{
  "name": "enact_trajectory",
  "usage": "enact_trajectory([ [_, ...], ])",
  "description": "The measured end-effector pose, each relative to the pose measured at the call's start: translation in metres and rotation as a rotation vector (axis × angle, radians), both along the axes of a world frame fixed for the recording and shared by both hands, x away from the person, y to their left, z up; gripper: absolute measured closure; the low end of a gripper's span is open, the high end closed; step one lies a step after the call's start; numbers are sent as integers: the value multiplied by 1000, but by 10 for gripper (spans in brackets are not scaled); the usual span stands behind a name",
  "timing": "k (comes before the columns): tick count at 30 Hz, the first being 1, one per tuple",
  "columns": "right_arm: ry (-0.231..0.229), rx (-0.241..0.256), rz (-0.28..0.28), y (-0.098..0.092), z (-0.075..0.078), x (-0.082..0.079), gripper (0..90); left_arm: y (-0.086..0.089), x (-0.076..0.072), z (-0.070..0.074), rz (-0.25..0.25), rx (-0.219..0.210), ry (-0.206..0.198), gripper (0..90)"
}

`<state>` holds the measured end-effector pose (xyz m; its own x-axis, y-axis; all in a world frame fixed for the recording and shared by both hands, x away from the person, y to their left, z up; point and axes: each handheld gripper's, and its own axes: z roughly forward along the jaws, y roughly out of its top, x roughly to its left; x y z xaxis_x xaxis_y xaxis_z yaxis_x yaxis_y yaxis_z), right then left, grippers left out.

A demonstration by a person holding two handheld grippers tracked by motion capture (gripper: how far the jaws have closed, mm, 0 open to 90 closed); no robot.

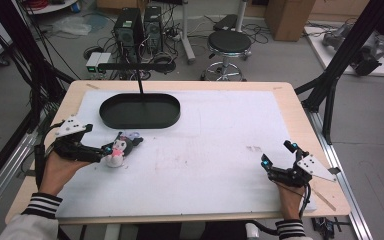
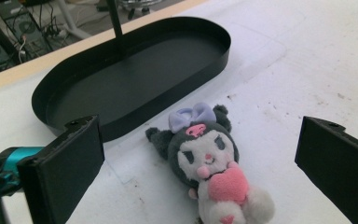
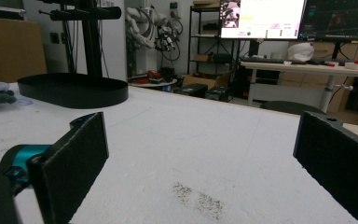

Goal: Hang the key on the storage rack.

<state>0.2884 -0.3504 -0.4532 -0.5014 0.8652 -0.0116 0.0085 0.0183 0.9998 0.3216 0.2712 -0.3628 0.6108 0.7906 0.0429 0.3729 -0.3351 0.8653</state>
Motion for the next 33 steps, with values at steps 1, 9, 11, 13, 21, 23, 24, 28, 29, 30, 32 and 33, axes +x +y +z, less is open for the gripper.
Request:
enact_trajectory([
  [1,0,1,0,0,0,0,22,-2,2,1,1,20,27,17],
  [9,1,2,0,0,0,0,21,-12,11,2,-3,85,126,17],
  [11,1,1,0,0,0,0,21,-15,13,2,3,101,146,18],
  [13,1,2,0,0,0,0,21,-17,14,2,7,116,162,18],
  [21,-1,2,0,0,0,0,21,-28,19,-5,26,183,245,22],
  [23,-4,1,-1,0,0,0,21,-29,20,-6,33,193,258,22],
  [24,-4,1,-1,0,0,0,21,-29,20,-6,33,193,258,22],
  [28,-3,1,-1,0,0,0,21,-33,23,-11,35,215,289,22],
  [29,-5,1,0,0,0,0,21,-34,23,-12,35,220,295,22],
  [30,-5,1,-1,0,0,0,21,-35,24,-13,34,229,304,22],
  [32,-5,1,-1,0,0,0,21,-36,24,-14,35,236,311,22],
  [33,-5,1,-1,0,0,0,21,-37,25,-15,35,246,321,22],
])
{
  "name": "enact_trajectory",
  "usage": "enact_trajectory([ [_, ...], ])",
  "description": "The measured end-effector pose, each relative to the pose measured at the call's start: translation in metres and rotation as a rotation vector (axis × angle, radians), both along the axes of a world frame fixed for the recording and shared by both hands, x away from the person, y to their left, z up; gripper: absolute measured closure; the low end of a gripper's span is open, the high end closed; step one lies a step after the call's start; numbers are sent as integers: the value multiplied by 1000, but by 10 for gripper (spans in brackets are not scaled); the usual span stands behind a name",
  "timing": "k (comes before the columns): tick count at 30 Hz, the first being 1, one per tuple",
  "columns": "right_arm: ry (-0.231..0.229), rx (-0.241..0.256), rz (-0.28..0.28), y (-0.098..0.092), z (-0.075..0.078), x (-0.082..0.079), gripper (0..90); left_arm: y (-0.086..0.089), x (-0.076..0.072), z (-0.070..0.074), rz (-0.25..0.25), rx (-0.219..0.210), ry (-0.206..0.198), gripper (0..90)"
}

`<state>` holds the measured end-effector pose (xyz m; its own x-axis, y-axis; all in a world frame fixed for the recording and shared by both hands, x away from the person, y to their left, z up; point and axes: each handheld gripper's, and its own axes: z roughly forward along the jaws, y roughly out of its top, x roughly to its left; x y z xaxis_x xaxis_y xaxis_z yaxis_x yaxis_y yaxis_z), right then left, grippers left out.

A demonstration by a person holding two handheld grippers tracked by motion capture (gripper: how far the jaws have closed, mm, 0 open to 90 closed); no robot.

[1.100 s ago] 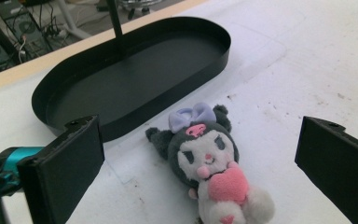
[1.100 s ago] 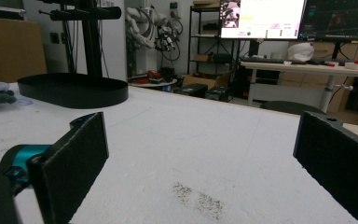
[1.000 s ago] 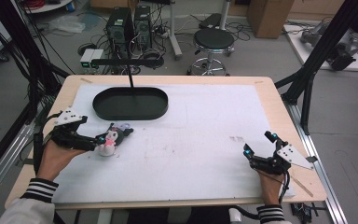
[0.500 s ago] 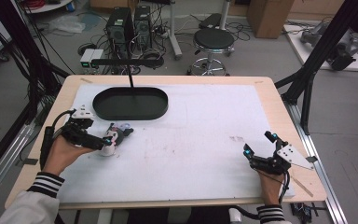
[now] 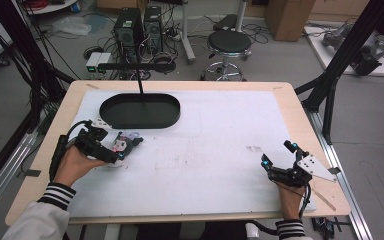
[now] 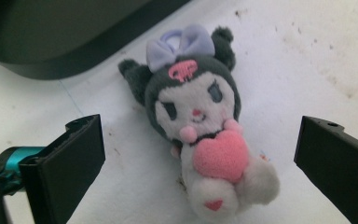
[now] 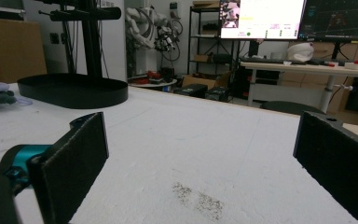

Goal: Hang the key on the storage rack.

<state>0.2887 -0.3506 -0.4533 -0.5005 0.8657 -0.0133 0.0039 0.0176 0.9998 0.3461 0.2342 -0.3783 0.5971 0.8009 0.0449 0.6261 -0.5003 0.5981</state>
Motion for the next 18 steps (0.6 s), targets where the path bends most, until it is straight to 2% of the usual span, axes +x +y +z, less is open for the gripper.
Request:
enact_trajectory([
  [7,4,2,-3,0,0,0,21,-5,1,-9,6,28,45,22],
  [9,2,1,-2,0,0,0,21,-7,2,-12,9,53,92,22],
  [10,3,1,-3,0,0,0,21,-8,2,-13,11,55,102,22],
  [13,0,1,-2,0,0,0,21,-8,3,-14,16,57,104,22],
  [18,0,2,-3,0,0,0,21,-9,4,-17,15,75,140,22],
])
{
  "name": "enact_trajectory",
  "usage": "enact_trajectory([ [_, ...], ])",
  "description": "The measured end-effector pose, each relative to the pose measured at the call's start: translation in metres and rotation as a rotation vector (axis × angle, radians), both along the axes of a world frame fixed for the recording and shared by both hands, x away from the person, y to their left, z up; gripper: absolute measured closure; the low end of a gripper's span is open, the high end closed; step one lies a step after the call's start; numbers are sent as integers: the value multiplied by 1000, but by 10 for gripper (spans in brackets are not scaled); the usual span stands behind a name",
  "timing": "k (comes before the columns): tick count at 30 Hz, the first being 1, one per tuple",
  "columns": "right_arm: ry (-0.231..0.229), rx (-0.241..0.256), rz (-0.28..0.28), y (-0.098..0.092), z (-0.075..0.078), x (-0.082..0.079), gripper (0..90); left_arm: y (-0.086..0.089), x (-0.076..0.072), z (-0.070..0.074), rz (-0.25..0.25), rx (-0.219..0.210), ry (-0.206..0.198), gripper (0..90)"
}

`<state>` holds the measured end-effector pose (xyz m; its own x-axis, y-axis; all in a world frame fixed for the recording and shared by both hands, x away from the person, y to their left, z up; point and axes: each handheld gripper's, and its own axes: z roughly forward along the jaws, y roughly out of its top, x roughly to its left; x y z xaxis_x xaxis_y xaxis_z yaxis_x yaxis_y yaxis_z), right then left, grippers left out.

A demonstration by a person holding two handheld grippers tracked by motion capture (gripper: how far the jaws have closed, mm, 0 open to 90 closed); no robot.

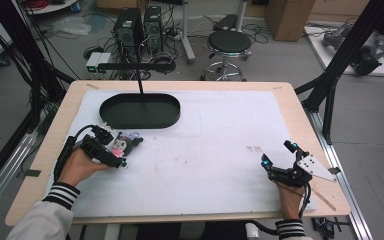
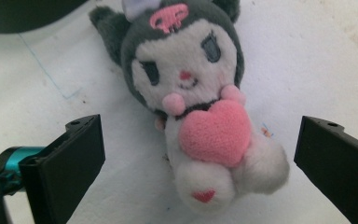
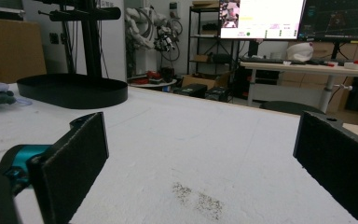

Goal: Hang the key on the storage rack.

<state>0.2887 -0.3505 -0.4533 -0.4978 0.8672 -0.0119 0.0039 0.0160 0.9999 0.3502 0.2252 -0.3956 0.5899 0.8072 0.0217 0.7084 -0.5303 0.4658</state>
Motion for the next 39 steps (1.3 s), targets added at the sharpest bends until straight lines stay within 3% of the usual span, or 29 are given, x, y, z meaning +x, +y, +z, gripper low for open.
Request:
enact_trajectory([
  [2,1,0,1,0,0,0,22,-1,1,-2,-5,5,21,22],
  [13,1,1,1,0,0,0,21,-3,3,-5,4,23,34,38],
  [18,1,1,1,0,0,0,22,-4,4,-6,-14,29,49,144],
  [25,2,2,2,0,0,0,21,-3,4,-6,-30,9,62,364],
  [33,2,2,4,0,0,0,21,2,3,-4,-14,14,51,469],
  [39,1,1,3,0,0,0,21,0,0,-4,-26,52,25,520],
])
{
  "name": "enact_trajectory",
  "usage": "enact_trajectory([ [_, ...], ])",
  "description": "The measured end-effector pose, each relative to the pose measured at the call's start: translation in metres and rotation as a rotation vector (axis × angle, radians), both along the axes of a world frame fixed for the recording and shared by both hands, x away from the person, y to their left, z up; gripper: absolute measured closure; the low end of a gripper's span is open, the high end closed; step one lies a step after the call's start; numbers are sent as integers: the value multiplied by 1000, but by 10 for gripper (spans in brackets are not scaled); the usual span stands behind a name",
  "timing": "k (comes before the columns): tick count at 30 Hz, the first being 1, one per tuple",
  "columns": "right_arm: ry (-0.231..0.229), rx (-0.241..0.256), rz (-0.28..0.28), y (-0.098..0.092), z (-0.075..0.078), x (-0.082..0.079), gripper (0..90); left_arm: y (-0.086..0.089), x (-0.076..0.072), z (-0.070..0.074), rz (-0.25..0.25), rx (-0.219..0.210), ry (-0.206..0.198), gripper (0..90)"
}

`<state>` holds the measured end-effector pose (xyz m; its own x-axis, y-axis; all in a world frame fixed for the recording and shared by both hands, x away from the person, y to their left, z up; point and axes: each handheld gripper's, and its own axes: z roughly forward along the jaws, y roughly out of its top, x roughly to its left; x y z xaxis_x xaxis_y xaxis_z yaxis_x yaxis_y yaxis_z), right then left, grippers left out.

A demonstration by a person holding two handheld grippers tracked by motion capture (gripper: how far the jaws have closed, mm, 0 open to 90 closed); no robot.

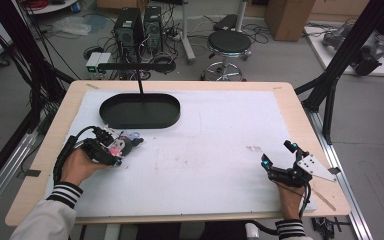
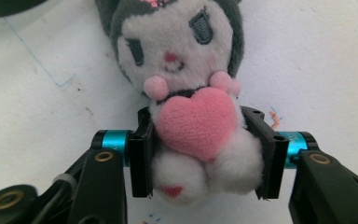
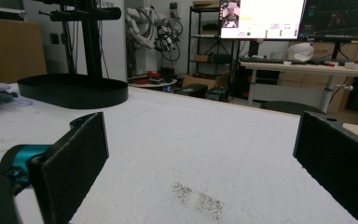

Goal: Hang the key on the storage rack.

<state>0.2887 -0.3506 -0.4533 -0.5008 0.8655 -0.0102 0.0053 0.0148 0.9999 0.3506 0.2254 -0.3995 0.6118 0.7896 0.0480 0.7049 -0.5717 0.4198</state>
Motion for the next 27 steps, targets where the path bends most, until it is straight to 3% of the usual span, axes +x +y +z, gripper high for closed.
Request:
enact_trajectory([
  [17,0,-1,1,0,0,0,21,-1,-1,2,-35,8,-33,561],
  [24,-1,-1,-1,0,0,0,21,2,-3,7,-69,-33,-69,562],
  [27,-1,-2,0,0,0,0,21,4,-4,9,-108,-70,-87,562],
])
